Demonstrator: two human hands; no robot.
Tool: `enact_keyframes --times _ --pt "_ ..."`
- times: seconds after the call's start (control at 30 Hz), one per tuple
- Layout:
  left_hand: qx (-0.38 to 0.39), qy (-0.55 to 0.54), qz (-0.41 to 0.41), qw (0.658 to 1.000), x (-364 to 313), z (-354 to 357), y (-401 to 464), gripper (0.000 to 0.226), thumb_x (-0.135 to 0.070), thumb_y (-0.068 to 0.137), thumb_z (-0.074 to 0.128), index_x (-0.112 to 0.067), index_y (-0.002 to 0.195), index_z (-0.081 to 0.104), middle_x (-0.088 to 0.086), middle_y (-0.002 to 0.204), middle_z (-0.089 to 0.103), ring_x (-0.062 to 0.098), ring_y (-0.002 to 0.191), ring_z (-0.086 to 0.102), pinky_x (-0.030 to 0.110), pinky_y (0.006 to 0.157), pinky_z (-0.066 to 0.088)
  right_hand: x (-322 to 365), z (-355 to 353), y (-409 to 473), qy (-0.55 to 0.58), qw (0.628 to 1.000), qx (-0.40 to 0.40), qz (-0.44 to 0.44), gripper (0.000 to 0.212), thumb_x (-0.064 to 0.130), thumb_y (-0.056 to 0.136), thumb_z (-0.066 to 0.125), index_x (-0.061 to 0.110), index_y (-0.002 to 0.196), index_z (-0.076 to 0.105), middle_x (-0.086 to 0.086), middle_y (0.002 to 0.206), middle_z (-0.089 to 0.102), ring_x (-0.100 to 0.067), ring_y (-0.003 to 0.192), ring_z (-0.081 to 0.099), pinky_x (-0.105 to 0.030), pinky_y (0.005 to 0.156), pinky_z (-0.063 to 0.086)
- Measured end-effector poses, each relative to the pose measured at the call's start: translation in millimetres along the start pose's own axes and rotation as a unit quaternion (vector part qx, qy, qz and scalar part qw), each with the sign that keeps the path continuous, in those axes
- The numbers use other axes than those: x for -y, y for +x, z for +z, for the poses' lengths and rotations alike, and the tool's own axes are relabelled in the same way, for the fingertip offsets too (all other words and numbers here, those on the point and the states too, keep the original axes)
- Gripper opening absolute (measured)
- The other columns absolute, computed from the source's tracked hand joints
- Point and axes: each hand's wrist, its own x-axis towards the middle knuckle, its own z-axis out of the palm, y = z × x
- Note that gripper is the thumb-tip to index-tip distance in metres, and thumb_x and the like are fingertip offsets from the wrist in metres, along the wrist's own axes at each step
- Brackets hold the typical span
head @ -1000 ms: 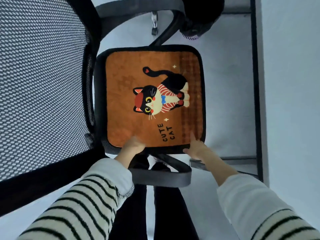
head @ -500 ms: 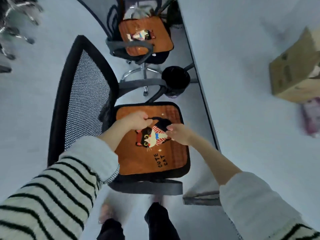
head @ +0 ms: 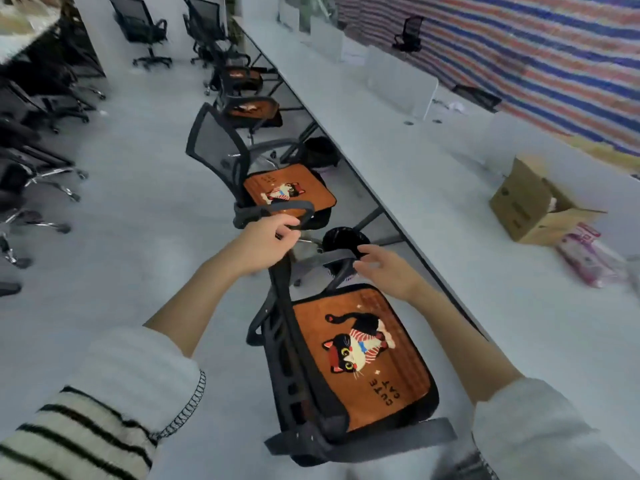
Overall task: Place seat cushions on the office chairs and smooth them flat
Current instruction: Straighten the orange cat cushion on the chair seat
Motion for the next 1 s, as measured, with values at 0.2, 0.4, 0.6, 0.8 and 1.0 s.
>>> enact_keyframes --times 0.2,0.4,0.6,0.8,1.0 --pt "-0.026 -0.021 -0.006 0.999 61.0 -62.3 -2.0 0.033 -0.03 0.098 0.044 -0.023 0.128 0.053 0.001 0.123 0.06 0.017 0.11 0.055 0.029 0.091 0.042 65.8 26.8 14.3 -0.008 1.0 -0.022 -0.01 0.049 0.032 0.099 0.043 0.017 0.145 0.034 -0.005 0.136 0.053 -0.021 0.121 0.052 -0.02 0.091 0.033" --pt "-0.01 -0.034 -0.019 0.999 119.7 -84.0 39.7 0.032 -0.032 0.097 0.044 -0.024 0.126 0.055 0.002 0.127 0.059 0.017 0.108 0.057 0.028 0.087 0.046 100.9 41.9 72.3 0.001 0.999 -0.047 -0.005 0.046 0.033 0.099 0.043 0.021 0.143 0.037 0.001 0.133 0.056 -0.017 0.111 0.055 -0.022 0.087 0.036" --pt "0.031 -0.019 -0.022 0.999 181.0 -121.1 136.4 0.033 -0.028 0.097 0.044 -0.022 0.128 0.055 0.002 0.127 0.059 0.016 0.108 0.056 0.024 0.086 0.041 114.3 46.7 171.5 0.024 0.997 -0.069 0.017 0.046 0.035 0.098 0.044 0.022 0.142 0.039 0.002 0.133 0.056 -0.019 0.118 0.054 -0.035 0.1 0.044" --pt "0.071 -0.012 -0.006 0.997 210.3 -158.6 249.4 0.033 -0.027 0.098 0.043 -0.021 0.129 0.054 0.001 0.129 0.057 0.014 0.107 0.054 0.022 0.085 0.039 144.3 42.3 285.1 0.009 0.996 -0.071 0.054 0.043 0.034 0.1 0.041 0.019 0.14 0.041 -0.002 0.135 0.055 -0.021 0.12 0.053 -0.021 0.092 0.036" --pt "0.11 -0.018 -0.03 0.993 259.1 -189.0 348.4 0.035 -0.028 0.099 0.042 -0.019 0.132 0.051 0.001 0.134 0.053 0.015 0.119 0.05 0.022 0.088 0.038 166.5 46.9 400.3 0.022 0.995 -0.047 0.09 0.043 0.034 0.099 0.042 0.018 0.139 0.042 -0.003 0.135 0.055 -0.02 0.122 0.052 -0.023 0.097 0.035"
